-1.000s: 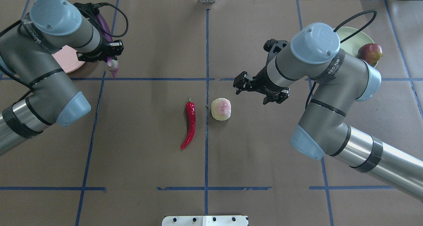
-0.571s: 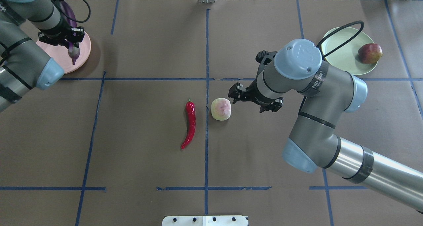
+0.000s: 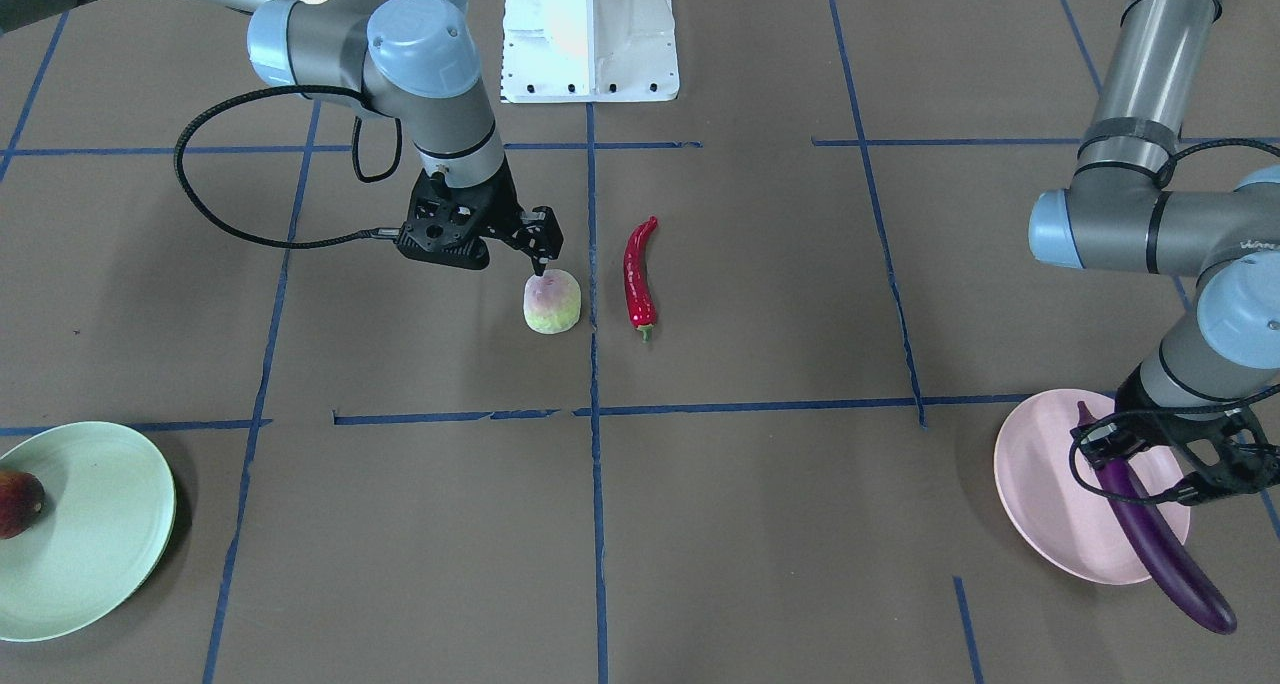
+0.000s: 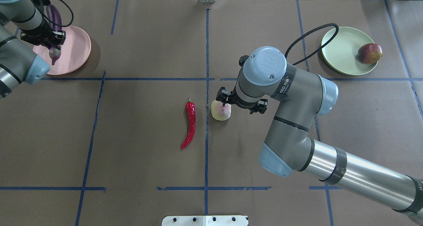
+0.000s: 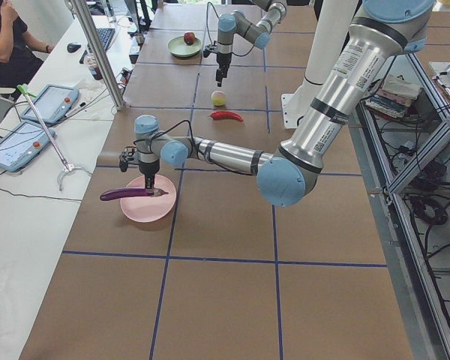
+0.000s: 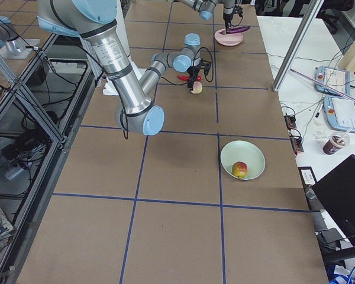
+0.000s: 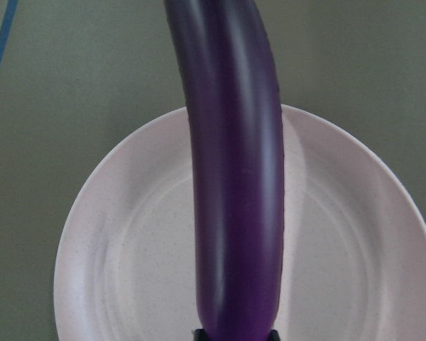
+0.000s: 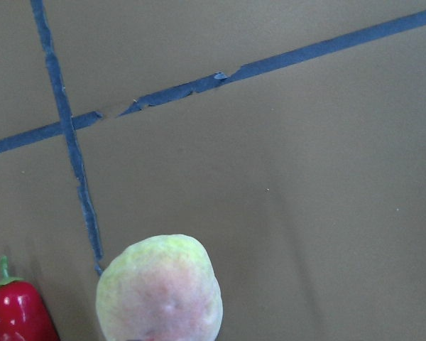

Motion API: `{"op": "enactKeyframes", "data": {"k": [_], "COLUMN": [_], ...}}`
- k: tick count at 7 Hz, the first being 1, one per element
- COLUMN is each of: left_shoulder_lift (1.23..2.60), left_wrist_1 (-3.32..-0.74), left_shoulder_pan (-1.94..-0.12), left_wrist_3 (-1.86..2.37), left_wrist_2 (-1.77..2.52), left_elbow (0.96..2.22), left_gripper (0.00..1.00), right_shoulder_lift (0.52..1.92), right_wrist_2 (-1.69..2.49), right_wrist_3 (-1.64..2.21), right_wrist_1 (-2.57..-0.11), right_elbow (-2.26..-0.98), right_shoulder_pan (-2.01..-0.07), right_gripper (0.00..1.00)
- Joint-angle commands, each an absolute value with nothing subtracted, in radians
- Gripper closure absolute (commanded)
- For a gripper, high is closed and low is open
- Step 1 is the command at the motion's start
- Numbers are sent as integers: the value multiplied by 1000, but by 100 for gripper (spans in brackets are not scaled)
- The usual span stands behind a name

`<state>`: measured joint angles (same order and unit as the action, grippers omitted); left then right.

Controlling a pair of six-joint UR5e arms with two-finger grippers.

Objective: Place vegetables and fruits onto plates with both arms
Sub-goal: 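Grasp the peach with the right gripper while the left gripper releases the eggplant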

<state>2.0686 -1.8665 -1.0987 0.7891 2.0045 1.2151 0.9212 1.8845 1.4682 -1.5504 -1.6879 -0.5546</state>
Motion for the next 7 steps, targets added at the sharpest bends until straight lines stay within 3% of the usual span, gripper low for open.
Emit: {"op": "enactKeyframes", "data": {"k": [1,7], "left_shoulder_lift": [2068,2046], "left_wrist_1": [-1870,-1868], "left_shoulder_pan": [-1104,-1106], "left_wrist_3": [787,839], "left_wrist_2": [2005,2005], "left_elbow": [1213,1270], "left_gripper": [0,0], "right_shoulder_lift": [859,795], "right_wrist_2": [1870,1816], "right_wrist_3": [1498,1525], "right_wrist_1": [-1545,-1462], "right_elbow": [-1597,-1445], "right_shoulder_pan": [-551,-519], "right_gripper": [0,0]}}
